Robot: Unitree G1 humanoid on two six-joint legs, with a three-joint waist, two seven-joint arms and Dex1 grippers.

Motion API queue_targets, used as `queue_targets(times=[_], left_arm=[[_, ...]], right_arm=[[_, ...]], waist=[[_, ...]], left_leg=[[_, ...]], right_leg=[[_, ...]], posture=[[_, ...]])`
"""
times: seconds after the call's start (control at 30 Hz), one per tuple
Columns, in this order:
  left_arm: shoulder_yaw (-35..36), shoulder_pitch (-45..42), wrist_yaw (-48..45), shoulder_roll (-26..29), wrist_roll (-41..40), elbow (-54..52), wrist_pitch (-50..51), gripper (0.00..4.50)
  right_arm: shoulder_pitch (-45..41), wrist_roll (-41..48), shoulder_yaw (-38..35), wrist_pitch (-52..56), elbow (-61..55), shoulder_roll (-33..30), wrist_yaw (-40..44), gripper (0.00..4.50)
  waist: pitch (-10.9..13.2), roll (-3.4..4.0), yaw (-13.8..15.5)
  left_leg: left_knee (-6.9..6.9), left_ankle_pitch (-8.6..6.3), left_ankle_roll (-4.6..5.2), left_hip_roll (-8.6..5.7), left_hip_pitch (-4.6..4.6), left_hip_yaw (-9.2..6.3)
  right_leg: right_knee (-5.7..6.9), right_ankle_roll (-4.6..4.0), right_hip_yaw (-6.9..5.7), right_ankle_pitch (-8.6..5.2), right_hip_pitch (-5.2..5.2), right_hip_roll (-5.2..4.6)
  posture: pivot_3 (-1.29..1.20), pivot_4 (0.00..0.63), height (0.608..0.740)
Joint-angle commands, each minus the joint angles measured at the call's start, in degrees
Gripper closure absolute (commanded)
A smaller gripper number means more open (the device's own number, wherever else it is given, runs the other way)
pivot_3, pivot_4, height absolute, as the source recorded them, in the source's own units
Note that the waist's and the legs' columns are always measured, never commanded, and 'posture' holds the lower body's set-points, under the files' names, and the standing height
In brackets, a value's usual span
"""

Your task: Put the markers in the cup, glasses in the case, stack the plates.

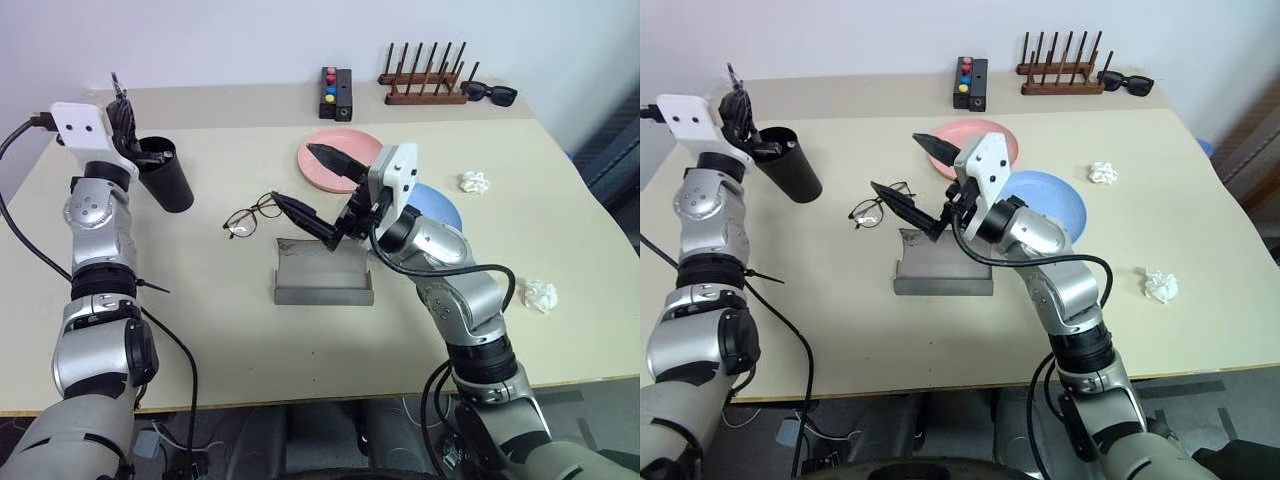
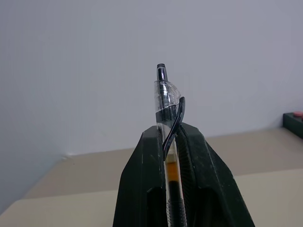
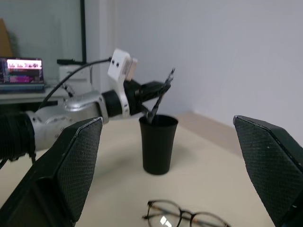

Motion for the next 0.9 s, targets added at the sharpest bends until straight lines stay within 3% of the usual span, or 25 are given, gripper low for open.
queue_targets(times=[0.03, 0.23, 0.4, 0.7, 0.83, 0.9], left_arm=[[-0.37, -0.95, 0.49, 0.14, 0.27, -0.85, -1.79, 4.44], [-0.32, -0.52, 1.01, -0.42, 0.37, -0.97, -1.57, 4.44], [-0.44, -0.13, 1.55, -0.89, 0.51, -1.46, -1.20, 2.29], [-0.30, 0.44, 2.00, -1.49, 0.05, -2.83, -0.63, 2.29], [0.17, -0.26, -1.64, -2.26, -3.94, -9.54, 3.18, 2.29], [-0.91, -0.40, -7.20, -2.23, -7.76, -15.06, 10.36, 1.74]], right_arm=[[-0.28, 0.30, 0.15, -0.28, -2.43, 0.19, 0.44, 0.00], [-0.06, 0.33, 0.16, -0.37, -2.22, 0.29, 0.66, 0.00], [-0.08, 0.46, 0.03, -0.37, -2.13, 0.32, 0.77, 0.00], [0.15, 0.67, -0.11, -0.08, -2.47, 0.08, 0.90, 0.00], [0.45, 0.44, -0.42, 0.09, -2.71, -0.68, 1.00, 0.00], [0.62, 0.24, -0.91, 0.02, -2.50, -1.34, 0.97, 0.00]], waist=[[0.00, 0.00, 0.00], [0.00, 0.00, -0.03], [0.00, 0.00, -0.02], [0.00, 0.00, 0.00], [0.00, -0.01, 0.00], [0.00, -0.02, 0.01]], left_leg=[[0.00, 0.00, 0.00, 0.00, 0.00, 0.00], [0.00, 0.00, 0.00, 0.00, 0.00, 0.00], [0.00, 0.00, 0.00, 0.00, 0.00, -0.01], [0.00, 0.00, 0.00, 0.00, 0.00, -0.01], [0.00, 0.00, 0.00, 0.00, 0.00, -0.01], [0.01, 0.00, 0.00, 0.00, -0.02, -0.01]], right_leg=[[0.00, 0.00, 0.00, 0.00, 0.00, 0.00], [0.01, 0.00, 0.00, 0.00, 0.00, 0.00], [0.01, 0.00, 0.00, 0.00, 0.00, 0.00], [0.01, 0.00, 0.00, 0.00, 0.00, 0.00], [0.01, 0.00, 0.00, 0.00, 0.00, 0.00], [0.00, 0.00, 0.00, 0.00, 0.00, 0.00]], posture=[[0.00, 0.150, 0.739], [0.00, 0.150, 0.739], [0.00, 0.150, 0.739], [0.00, 0.150, 0.739], [0.00, 0.150, 0.739], [0.00, 0.150, 0.739]])
